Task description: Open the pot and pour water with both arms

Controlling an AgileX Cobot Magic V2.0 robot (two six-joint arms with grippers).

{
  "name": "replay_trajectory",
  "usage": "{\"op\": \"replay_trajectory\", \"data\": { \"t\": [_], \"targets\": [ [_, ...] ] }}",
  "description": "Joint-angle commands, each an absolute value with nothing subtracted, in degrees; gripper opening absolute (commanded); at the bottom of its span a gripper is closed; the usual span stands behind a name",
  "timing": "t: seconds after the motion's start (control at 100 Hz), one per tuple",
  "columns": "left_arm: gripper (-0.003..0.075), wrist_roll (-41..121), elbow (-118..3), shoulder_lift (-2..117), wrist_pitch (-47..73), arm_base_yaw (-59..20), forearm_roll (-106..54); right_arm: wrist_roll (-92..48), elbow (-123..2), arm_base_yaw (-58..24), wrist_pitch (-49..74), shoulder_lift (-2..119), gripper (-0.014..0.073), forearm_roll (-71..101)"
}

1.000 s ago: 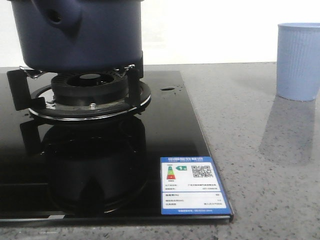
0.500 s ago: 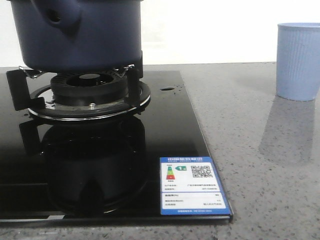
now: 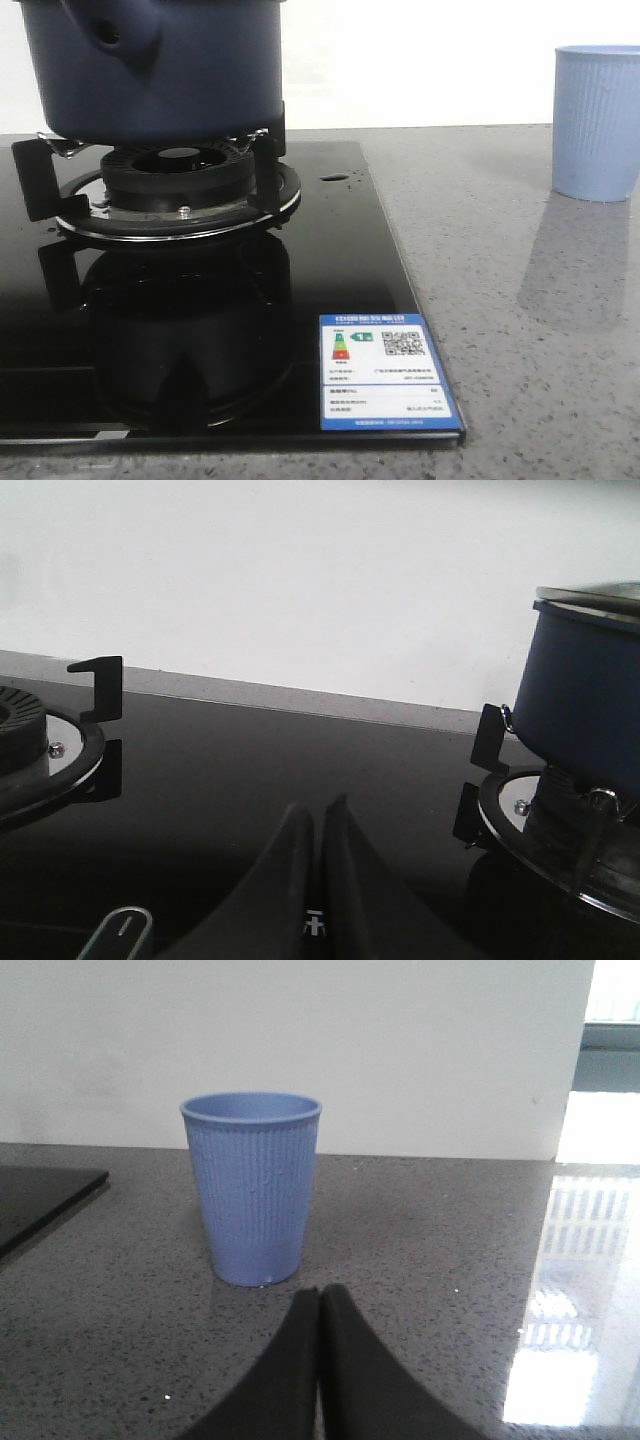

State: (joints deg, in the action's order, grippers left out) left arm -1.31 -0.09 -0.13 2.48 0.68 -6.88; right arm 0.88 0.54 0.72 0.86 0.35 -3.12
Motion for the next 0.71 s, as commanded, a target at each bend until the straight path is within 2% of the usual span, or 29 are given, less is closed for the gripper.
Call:
{"op": "replay_trajectory", "data": {
  "t": [0.0,0.08,0.7],
  "targets": [
    [-0.0016,-1.71,0.76,-1.53,-2.17,0.19,-7.39,0.0,1.56,1.31,1.14,-1.69,-0.0052,-2.64],
    [-0.0016,-1.71,0.76,-1.55,-2.17,0.19,-7.39,0.0,1.56,1.31,4.59,-1.77,-0.0052,-2.64],
    [-0.0016,-1.71,0.76,-1.55,-2.17,0.19,-7.39,0.0,1.56,1.31,4.42,-1.77,-0.0052,-2.64]
  ]
}}
